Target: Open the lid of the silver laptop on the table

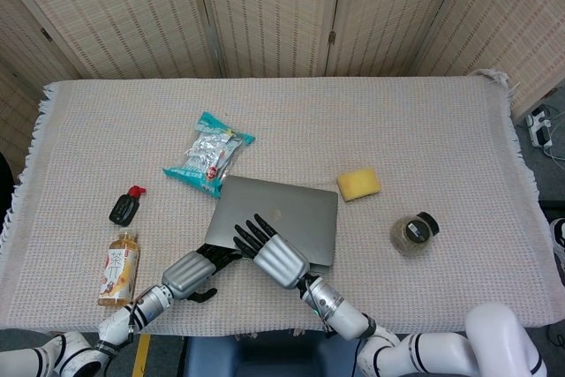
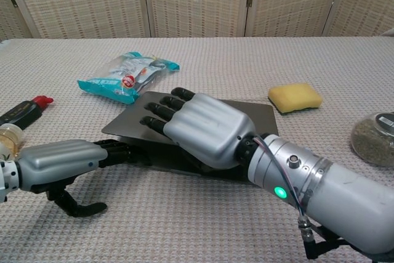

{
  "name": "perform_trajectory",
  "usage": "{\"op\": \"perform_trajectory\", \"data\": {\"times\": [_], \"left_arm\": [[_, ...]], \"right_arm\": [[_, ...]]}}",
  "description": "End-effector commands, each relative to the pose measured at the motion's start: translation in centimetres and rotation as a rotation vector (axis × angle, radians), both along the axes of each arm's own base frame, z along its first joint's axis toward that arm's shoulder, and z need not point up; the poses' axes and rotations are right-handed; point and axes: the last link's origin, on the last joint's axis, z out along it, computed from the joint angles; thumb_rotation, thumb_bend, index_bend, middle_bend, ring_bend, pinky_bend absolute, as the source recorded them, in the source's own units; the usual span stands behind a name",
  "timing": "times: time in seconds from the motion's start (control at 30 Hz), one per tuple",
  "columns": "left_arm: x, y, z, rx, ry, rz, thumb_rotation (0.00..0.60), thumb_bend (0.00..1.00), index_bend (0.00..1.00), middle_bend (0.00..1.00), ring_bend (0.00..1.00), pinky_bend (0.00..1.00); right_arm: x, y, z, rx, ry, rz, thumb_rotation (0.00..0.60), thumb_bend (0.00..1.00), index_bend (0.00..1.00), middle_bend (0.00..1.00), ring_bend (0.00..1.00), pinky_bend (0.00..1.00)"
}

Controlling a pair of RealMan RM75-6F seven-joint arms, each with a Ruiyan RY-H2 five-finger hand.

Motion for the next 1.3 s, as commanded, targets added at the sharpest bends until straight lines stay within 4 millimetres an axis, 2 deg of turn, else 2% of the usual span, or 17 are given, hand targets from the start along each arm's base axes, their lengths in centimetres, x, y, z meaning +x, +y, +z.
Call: {"op": "perform_trajectory", "data": {"times": [0.03, 0.4, 0.63, 1.1, 1.3], "left_arm": [[0.0, 0.0, 0.0, 0.001, 0.003, -0.003, 0.600, 0.47, 0.05, 0.06, 0.00, 0.00], [0.2, -0.1, -0.2, 0.006, 0.016, -0.007, 0.600, 0.47, 0.06, 0.06, 0.00, 0.00], [0.2, -0.2, -0.2, 0.006, 0.015, -0.005, 0.600, 0.47, 0.06, 0.06, 0.00, 0.00], [0.2, -0.2, -0.3, 0.009, 0.015, -0.004, 0.600, 0.47, 0.06, 0.06, 0.00, 0.00], [0.2, -0.1, -0.3, 0.012, 0.017, -0.006, 0.600, 0.47, 0.07, 0.06, 0.00, 0.00]], "right_arm": [[-0.1, 0.0, -0.1, 0.001, 0.000, -0.004, 0.600, 0.64, 0.00, 0.00, 0.00, 0.00], [-0.6, -0.4, -0.4, -0.015, 0.001, -0.032, 0.600, 0.63, 0.00, 0.00, 0.00, 0.00], [-0.8, -0.5, -0.7, -0.014, -0.004, -0.038, 0.600, 0.51, 0.00, 0.00, 0.00, 0.00], [-1.2, -1.1, -1.0, -0.052, 0.027, -0.034, 0.600, 0.51, 0.00, 0.00, 0.00, 0.00], [-0.8, -1.5, 0.0, -0.076, -0.013, -0.043, 0.600, 0.51, 0.00, 0.00, 0.00, 0.00]]}}
